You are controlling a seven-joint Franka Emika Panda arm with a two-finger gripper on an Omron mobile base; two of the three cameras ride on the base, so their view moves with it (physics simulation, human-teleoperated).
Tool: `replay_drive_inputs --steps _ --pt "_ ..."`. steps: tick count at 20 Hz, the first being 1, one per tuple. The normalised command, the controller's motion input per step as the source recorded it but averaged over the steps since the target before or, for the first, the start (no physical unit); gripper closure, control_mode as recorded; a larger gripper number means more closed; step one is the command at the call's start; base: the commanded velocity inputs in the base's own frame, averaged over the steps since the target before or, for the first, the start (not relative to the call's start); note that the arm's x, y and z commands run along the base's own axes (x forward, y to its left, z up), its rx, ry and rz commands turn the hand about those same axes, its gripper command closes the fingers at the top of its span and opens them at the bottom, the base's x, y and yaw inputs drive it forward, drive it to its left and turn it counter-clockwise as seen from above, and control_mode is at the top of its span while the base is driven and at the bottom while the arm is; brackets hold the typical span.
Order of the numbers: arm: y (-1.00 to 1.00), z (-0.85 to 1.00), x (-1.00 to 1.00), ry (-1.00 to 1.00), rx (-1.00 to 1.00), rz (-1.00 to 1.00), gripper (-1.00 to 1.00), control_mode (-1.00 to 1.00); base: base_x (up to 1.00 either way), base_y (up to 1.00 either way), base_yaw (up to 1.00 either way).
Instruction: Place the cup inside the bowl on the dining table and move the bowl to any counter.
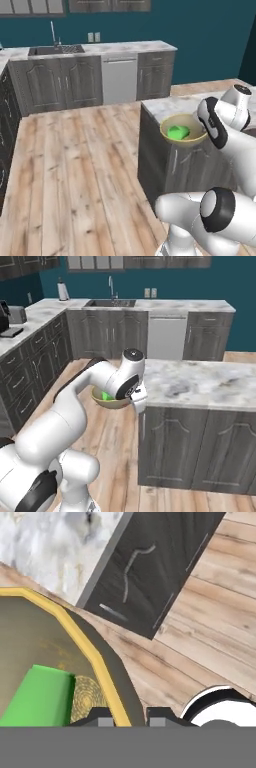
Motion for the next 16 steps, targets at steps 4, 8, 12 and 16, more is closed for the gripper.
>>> replay_drive_inputs --steps 4,8,12,16 --pt "0.0 0.0 0.0 0.0 0.0 0.0 1.0 1.0 0.99 0.69 -0.13" --pt "0.0 0.0 0.0 0.0 0.0 0.0 1.0 1.0 1.0 0.74 -0.15" --pt "0.0 0.0 0.0 0.0 0.0 0.0 1.0 1.0 1.0 0.77 -0.15" --pt "0.0 0.0 0.0 0.0 0.0 0.0 1.0 1.0 1.0 0.74 -0.15"
